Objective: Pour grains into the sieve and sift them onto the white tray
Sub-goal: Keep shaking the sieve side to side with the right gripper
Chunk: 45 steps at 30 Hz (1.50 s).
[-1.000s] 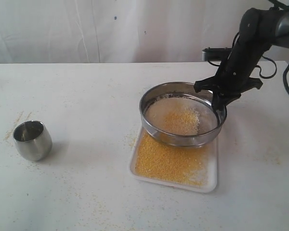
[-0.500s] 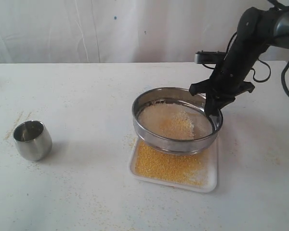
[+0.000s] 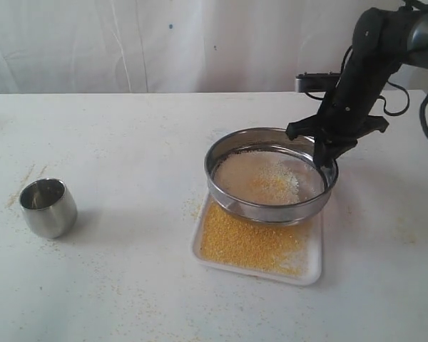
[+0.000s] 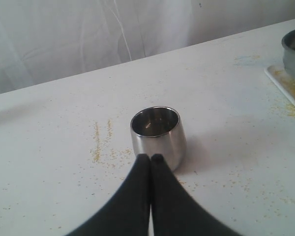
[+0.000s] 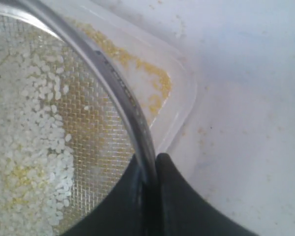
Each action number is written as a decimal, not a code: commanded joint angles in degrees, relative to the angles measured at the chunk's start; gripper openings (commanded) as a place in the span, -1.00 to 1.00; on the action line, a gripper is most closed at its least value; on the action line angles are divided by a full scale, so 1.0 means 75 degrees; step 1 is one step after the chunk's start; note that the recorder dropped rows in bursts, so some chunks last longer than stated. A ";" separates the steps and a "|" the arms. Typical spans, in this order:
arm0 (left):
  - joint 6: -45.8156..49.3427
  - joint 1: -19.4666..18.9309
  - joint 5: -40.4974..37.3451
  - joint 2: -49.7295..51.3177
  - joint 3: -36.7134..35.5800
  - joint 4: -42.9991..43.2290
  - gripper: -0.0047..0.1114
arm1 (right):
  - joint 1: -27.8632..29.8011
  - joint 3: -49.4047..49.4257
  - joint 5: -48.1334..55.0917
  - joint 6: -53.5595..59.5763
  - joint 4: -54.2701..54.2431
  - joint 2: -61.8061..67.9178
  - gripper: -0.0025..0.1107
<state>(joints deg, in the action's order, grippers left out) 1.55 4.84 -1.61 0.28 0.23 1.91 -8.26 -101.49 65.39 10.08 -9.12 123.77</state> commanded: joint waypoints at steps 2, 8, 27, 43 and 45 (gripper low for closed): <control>-0.0001 -0.0018 0.0033 -0.0037 -0.0031 -0.0077 -0.92 | 0.0039 -0.0008 0.0295 0.1816 -0.1134 -0.0141 -0.96; -0.0001 -0.0018 0.0033 -0.0037 -0.0031 -0.0077 -0.92 | -0.0049 -0.0023 -0.0479 0.0353 -0.0567 -0.0211 -0.96; -0.0001 -0.0017 0.0033 -0.0037 -0.0031 -0.0077 -0.92 | -0.0259 0.0036 0.0040 0.0242 0.0763 -0.0360 -0.96; -0.0001 -0.0017 0.0033 -0.0037 -0.0031 -0.0077 -0.92 | -0.0267 0.0118 0.0365 0.2590 -0.1211 -0.0442 -0.96; -0.0001 -0.0017 0.0033 -0.0037 -0.0031 -0.0077 -0.92 | -0.0253 0.0118 -0.0292 -0.0244 -0.0295 -0.0472 -0.96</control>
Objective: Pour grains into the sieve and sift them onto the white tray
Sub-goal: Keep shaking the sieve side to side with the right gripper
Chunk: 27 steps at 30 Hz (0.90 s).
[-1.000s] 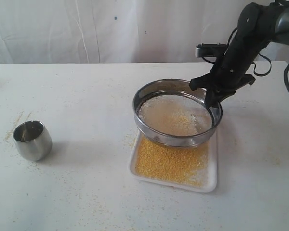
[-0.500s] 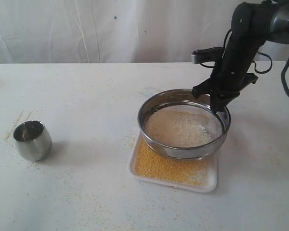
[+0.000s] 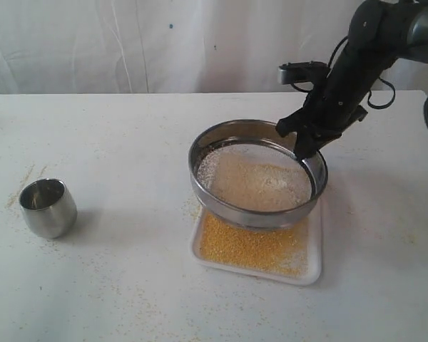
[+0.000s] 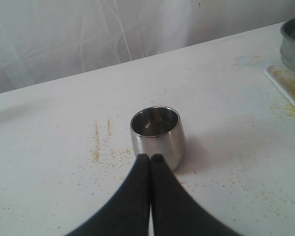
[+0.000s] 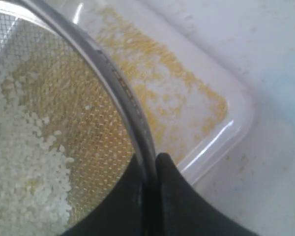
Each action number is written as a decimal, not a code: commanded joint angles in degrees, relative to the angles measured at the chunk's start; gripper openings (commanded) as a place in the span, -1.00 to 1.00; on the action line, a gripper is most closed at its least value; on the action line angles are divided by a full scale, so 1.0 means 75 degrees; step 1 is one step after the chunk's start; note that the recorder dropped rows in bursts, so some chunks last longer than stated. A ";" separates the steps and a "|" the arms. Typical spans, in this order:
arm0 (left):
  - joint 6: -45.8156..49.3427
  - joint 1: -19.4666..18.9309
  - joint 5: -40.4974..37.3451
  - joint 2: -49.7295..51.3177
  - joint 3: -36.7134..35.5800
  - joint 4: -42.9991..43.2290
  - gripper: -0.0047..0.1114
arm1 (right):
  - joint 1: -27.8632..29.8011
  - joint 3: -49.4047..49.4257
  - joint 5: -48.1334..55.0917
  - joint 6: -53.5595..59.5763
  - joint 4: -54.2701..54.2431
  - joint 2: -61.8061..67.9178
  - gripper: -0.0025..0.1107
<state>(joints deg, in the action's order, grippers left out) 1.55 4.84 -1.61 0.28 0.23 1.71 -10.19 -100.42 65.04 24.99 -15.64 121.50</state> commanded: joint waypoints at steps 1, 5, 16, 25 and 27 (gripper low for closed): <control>-0.0001 -0.0017 0.0033 -0.0037 -0.0031 -0.0049 -0.92 | 0.0006 -0.0026 0.0048 -0.1258 0.0318 -0.0169 -0.96; -0.0001 -0.0017 0.0033 -0.0037 -0.0031 -0.0049 -0.92 | 0.0001 -0.0026 -0.0177 -0.1819 0.0630 -0.0185 -0.96; -0.0001 -0.0017 0.0049 -0.0037 -0.0031 -0.0049 -0.92 | -0.0013 -0.0013 -0.0161 -0.1334 0.0383 -0.0186 -0.96; -0.0001 -0.0017 0.0049 -0.0037 -0.0031 -0.0049 -0.92 | -0.0078 0.0097 0.0657 0.2081 -0.0541 -0.0195 -0.96; -0.0001 -0.0017 0.0049 -0.0037 -0.0031 -0.0049 -0.92 | -0.0078 0.0132 -0.0154 -0.1154 0.0109 -0.0212 -0.96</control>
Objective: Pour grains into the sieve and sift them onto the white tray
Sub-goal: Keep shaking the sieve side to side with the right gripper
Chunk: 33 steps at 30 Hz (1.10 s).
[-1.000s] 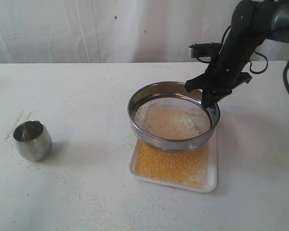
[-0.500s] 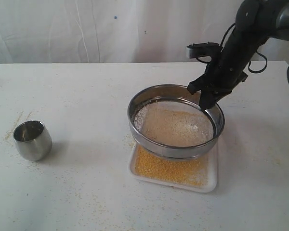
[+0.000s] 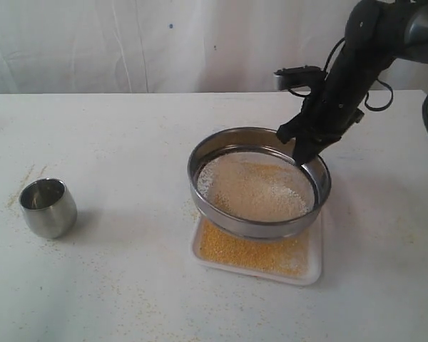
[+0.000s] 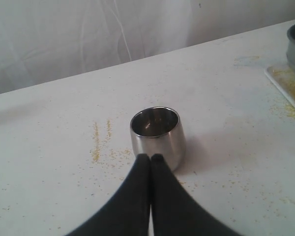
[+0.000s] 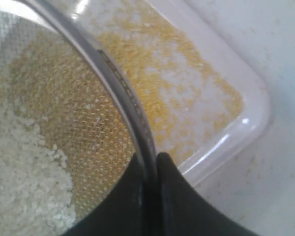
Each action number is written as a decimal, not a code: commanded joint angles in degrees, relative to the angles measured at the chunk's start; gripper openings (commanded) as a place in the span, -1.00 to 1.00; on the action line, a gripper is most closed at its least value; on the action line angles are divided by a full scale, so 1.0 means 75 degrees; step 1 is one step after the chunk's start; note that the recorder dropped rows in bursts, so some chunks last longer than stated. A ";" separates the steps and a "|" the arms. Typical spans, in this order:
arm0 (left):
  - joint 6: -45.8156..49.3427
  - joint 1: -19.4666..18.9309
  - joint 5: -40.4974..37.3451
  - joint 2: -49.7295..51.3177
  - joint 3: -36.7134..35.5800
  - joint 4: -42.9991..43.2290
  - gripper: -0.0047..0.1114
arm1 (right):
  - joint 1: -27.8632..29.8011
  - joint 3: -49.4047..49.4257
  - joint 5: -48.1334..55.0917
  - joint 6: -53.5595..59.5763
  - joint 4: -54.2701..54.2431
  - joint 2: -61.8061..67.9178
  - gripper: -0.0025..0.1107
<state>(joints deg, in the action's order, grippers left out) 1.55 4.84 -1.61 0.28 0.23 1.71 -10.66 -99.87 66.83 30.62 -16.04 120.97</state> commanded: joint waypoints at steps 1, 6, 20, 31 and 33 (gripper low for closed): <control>-0.0001 -0.0017 0.0049 -0.0037 -0.0031 -0.0049 -0.92 | -0.0016 0.0059 -0.0308 -0.1802 -0.0132 -0.0142 -0.96; -0.0001 -0.0017 0.0049 -0.0037 -0.0031 -0.0049 -0.92 | -0.0039 0.0077 -0.0481 -0.1700 -0.0023 -0.0158 -0.96; -0.0001 -0.0017 0.0049 -0.0037 -0.0031 -0.0049 -0.92 | -0.0106 0.0169 0.0361 0.1062 -0.0278 -0.0172 -0.96; -0.0001 -0.0017 0.0049 -0.0037 -0.0031 -0.0049 -0.92 | -0.0166 0.0181 0.0001 0.0403 0.0081 -0.0199 -0.96; -0.0001 -0.0017 0.0049 -0.0037 -0.0031 -0.0049 -0.92 | -0.0166 0.0239 -0.0834 -0.2770 0.1203 -0.0199 -0.96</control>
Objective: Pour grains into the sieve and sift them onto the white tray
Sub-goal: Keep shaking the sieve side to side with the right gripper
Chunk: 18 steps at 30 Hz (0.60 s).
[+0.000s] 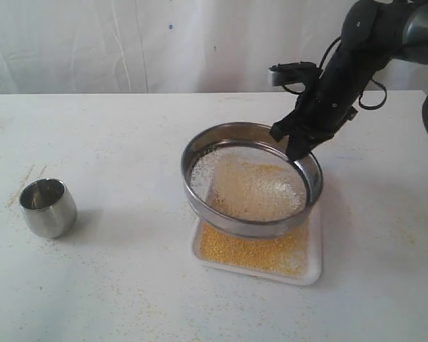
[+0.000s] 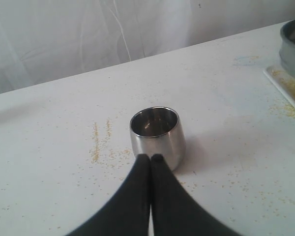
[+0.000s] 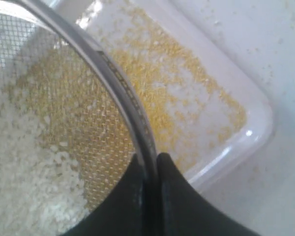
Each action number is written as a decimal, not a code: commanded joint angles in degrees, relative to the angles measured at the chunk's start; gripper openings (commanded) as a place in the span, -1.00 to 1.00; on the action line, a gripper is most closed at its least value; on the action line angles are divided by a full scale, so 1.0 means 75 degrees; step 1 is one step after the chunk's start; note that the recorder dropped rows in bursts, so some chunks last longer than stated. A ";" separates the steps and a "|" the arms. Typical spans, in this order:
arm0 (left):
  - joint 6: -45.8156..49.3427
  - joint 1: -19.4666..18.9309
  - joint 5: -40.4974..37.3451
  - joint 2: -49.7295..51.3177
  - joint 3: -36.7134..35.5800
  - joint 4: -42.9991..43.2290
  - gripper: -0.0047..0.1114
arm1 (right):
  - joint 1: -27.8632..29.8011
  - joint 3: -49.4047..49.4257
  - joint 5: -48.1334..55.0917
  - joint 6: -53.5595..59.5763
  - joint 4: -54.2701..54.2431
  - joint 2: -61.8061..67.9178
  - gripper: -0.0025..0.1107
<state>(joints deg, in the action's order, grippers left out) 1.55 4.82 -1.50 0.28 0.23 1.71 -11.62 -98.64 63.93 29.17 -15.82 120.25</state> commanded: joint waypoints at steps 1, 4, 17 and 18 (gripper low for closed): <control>-0.0001 -0.0015 0.0036 -0.0037 -0.0031 -0.0049 -0.92 | -0.0038 0.0086 -0.0337 -0.2270 0.1035 -0.0103 -0.96; -0.0001 -0.0015 0.0036 -0.0037 -0.0031 -0.0049 -0.92 | -0.0055 0.0138 0.0005 -0.0552 0.0789 -0.0103 -0.96; -0.0001 -0.0015 0.0036 -0.0037 -0.0031 -0.0049 -0.92 | -0.0053 0.0291 -0.0348 -0.1754 0.0902 -0.0009 -0.96; -0.0001 -0.0015 0.0036 -0.0037 -0.0031 -0.0049 -0.92 | -0.0053 0.0291 -0.0313 -0.1754 0.0902 0.0056 -0.96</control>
<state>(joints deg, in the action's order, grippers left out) 1.55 4.82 -1.50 0.28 0.23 1.71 -12.04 -96.69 60.55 16.44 -7.91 120.42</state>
